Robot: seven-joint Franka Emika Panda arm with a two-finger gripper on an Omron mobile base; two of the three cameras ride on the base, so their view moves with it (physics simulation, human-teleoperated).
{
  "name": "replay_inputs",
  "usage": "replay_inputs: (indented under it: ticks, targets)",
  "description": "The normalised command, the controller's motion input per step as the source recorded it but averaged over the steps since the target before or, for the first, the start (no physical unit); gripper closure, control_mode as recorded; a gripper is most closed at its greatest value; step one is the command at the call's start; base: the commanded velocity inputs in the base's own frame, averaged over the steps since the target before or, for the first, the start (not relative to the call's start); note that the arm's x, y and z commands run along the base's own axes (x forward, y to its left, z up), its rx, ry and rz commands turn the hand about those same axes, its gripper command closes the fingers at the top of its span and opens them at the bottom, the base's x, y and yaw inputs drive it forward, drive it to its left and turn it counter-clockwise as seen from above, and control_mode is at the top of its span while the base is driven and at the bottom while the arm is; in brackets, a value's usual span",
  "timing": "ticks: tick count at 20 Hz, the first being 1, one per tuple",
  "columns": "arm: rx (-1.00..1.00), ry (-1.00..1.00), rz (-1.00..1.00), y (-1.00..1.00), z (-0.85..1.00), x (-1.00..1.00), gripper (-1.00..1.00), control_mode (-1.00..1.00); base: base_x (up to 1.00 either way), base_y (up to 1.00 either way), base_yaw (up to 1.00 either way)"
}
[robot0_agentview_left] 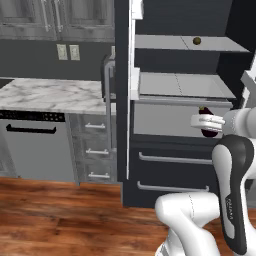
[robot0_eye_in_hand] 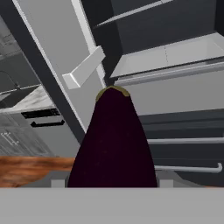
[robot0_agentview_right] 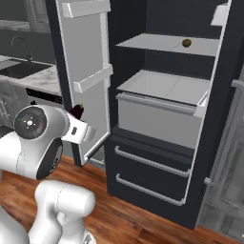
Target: Pick eggplant from the fridge and place it on the plate on the counter.
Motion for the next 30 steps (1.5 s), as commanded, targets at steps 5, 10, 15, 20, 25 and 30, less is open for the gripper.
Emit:
replay_inputs:
  ticks: [5,10,15,20,25,30]
  targets:
    - [0.00,0.00,0.00,0.00,0.00,0.00,1.00,1.00,0.00,0.29,0.24]
    - [0.00,0.00,0.00,0.00,0.00,0.00,1.00,1.00,0.00,0.39,0.21]
    - [0.00,0.00,0.00,0.00,0.00,0.00,1.00,1.00,0.00,0.50,0.22]
    - [0.00,0.00,0.00,0.00,0.00,0.00,1.00,1.00,0.06,0.52,0.22]
    - [0.00,0.00,0.00,0.00,0.00,0.00,1.00,1.00,0.18,0.43,0.18]
    - [0.00,0.00,0.00,0.00,0.00,0.00,1.00,1.00,0.40,0.39,0.13]
